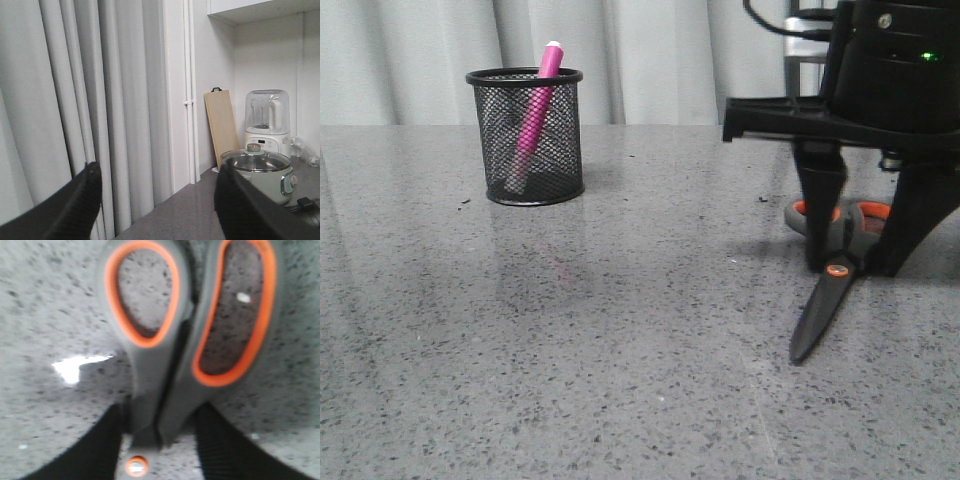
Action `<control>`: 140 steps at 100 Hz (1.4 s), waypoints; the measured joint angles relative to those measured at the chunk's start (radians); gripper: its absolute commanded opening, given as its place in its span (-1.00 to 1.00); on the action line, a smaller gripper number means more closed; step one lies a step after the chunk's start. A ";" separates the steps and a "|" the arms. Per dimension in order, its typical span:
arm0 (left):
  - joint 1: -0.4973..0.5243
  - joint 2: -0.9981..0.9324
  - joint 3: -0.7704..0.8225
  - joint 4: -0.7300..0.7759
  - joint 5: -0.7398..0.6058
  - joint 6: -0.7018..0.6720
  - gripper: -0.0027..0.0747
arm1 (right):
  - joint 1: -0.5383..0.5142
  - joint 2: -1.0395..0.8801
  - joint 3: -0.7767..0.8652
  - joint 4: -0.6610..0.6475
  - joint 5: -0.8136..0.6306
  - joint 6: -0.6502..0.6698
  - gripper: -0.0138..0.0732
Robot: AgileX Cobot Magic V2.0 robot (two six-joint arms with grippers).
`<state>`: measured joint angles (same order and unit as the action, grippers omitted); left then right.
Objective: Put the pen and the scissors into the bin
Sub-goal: 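Lower the right gripper onto the scissors blade and grasp it, then carry the scissors with the right gripper and insert blade-down into cup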
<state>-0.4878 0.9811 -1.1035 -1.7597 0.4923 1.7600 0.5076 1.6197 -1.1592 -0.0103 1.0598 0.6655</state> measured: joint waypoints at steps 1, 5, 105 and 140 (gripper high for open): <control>0.000 0.000 0.000 0.000 0.000 0.000 0.21 | 0.004 0.002 -0.002 -0.007 0.004 0.000 -0.42; 0.000 0.000 0.000 0.000 0.000 0.000 0.21 | 0.010 0.011 -0.012 -0.022 0.024 0.000 -0.55; 0.000 -0.118 0.002 0.098 0.003 -0.009 0.21 | 0.164 0.089 -0.481 -0.194 -0.842 -0.255 -0.86; 0.000 -0.223 0.034 0.225 0.004 -0.051 0.21 | 0.160 0.301 -0.481 -0.356 -0.871 -0.262 -0.84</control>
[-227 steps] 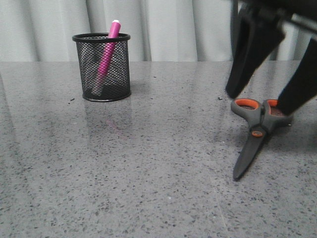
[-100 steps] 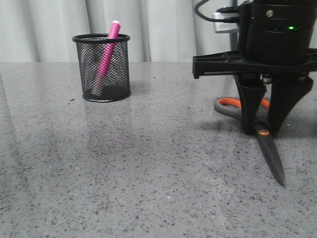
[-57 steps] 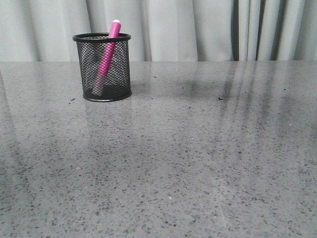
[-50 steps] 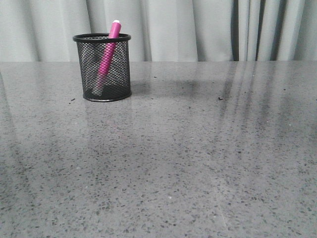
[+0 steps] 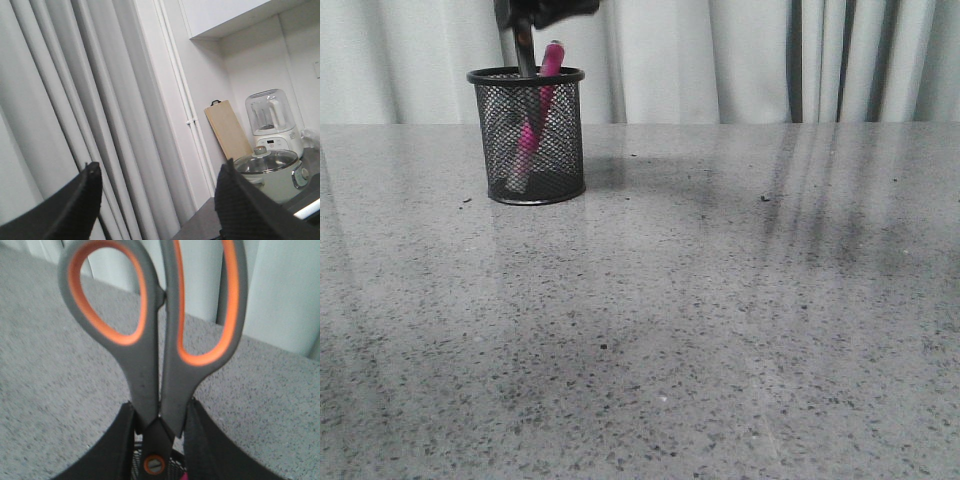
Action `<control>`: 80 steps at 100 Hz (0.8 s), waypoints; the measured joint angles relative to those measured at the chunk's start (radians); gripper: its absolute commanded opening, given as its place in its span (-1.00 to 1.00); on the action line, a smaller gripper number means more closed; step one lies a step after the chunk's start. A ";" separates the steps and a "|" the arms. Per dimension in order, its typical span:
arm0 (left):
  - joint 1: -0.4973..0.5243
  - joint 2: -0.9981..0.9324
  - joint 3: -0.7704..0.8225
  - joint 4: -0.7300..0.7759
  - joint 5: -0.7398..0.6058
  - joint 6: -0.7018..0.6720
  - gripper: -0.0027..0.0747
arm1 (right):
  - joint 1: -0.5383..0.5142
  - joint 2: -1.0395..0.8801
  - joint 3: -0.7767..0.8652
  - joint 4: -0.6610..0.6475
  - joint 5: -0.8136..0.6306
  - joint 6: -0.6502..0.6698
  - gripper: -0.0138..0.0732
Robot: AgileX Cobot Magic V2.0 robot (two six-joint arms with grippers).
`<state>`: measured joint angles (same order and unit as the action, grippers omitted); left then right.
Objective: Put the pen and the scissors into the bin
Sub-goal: 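Carry the scissors with the right gripper and insert blade-down into cup, then open the right gripper and withdraw it from the cup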
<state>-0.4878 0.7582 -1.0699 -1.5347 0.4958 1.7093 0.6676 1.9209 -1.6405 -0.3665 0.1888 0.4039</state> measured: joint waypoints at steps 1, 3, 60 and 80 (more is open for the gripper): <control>0.000 -0.002 0.002 0.002 -0.003 0.000 0.21 | 0.000 0.002 0.000 -0.005 0.000 0.000 -0.83; 0.000 -0.009 0.009 0.002 -0.009 0.000 0.21 | 0.000 0.006 0.000 -0.010 0.000 0.000 -0.82; 0.000 -0.250 0.284 -0.013 -0.445 -0.079 -0.98 | 0.002 -0.166 0.005 0.020 0.174 -0.007 -0.42; 0.000 -0.461 0.536 -0.111 -0.619 -0.088 -0.98 | 0.033 -0.492 0.165 -0.006 0.234 -0.100 -0.84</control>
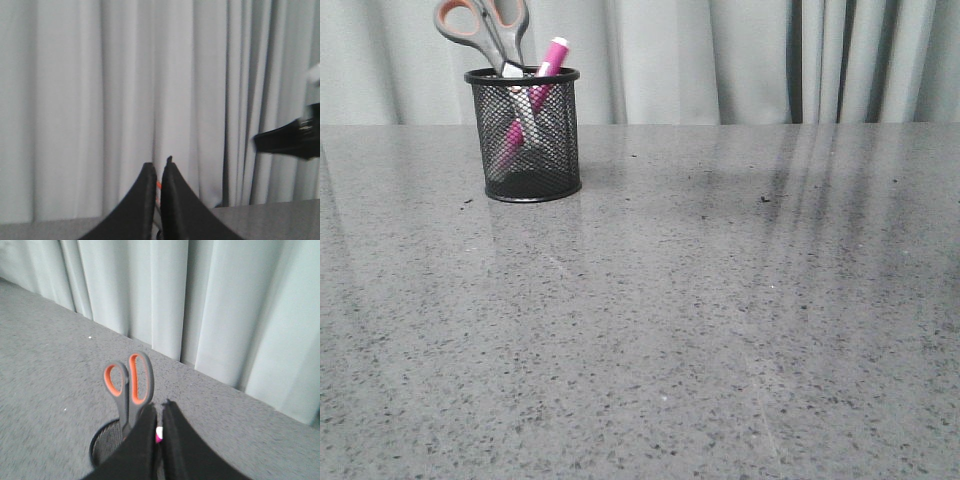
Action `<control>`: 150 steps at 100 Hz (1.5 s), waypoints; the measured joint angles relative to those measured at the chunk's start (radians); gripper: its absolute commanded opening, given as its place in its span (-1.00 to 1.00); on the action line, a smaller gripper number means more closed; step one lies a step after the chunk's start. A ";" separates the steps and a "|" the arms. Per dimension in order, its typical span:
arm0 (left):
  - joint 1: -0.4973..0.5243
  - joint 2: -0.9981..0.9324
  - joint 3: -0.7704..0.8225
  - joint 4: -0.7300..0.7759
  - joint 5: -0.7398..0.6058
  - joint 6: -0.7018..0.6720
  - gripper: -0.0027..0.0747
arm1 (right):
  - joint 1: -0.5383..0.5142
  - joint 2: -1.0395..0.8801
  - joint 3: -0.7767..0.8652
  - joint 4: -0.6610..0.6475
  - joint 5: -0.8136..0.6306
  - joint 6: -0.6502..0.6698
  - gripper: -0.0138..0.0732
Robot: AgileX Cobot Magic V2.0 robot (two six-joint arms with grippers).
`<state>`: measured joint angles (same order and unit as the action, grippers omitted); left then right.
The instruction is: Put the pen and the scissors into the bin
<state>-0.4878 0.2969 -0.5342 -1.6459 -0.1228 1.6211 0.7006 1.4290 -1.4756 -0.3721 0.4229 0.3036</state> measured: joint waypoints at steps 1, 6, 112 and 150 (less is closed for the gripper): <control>0.000 -0.017 0.009 -0.004 -0.010 0.000 -0.98 | 0.002 -0.028 0.024 0.000 0.000 -0.002 -0.84; 0.000 -0.077 0.069 -0.035 -0.043 0.000 -0.98 | 0.007 -0.127 0.117 -0.001 0.000 -0.013 -0.84; 0.000 -0.300 0.368 -0.165 -0.154 -0.004 -0.98 | 0.012 -1.442 1.093 -0.054 0.068 -0.029 -0.84; 0.004 -0.300 0.368 -0.165 -0.184 0.011 -0.98 | 0.012 -1.442 1.093 -0.054 0.068 -0.029 -0.84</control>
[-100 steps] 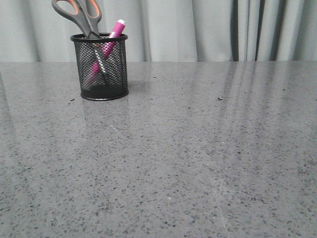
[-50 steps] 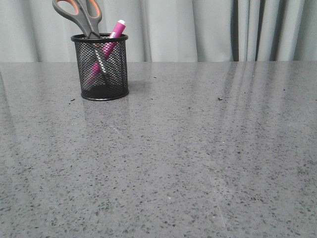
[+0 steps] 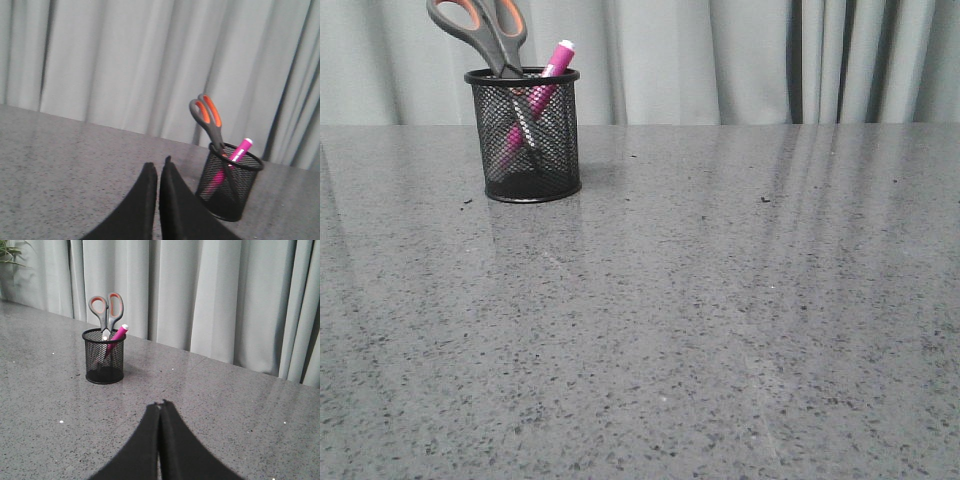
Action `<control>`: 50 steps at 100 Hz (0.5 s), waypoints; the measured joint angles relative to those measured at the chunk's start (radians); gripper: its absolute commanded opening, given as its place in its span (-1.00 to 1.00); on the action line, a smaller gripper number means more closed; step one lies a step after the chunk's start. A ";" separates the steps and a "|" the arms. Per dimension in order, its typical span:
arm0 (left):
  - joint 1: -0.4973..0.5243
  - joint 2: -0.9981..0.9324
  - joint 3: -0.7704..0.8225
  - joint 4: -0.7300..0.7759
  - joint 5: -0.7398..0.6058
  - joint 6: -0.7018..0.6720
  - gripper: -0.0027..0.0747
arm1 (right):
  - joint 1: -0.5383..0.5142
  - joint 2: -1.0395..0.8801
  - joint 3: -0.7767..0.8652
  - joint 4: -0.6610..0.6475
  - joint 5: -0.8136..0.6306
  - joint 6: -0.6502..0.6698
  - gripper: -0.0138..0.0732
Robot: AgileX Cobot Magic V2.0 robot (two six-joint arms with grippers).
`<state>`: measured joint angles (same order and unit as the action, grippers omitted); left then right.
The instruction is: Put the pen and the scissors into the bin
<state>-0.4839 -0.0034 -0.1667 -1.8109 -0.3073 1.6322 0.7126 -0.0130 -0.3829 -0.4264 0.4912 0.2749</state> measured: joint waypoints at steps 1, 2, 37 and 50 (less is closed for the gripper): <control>0.002 0.000 0.000 0.000 -0.007 0.003 -0.98 | 0.000 0.000 0.000 0.000 0.000 0.000 -0.84; 0.005 0.000 0.000 0.000 -0.011 0.005 -0.98 | 0.000 0.000 0.000 0.000 0.000 0.000 -0.84; 0.079 0.000 0.135 1.050 0.026 -0.524 -0.98 | 0.000 0.000 0.000 0.000 0.002 0.000 -0.84; 0.191 0.000 0.168 1.380 0.180 -1.001 -0.98 | 0.000 0.000 0.000 0.000 0.004 0.000 -0.84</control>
<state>-0.2928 -0.0034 0.0015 -0.4313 -0.1272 0.6309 0.7126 -0.0130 -0.3829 -0.4264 0.4950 0.2749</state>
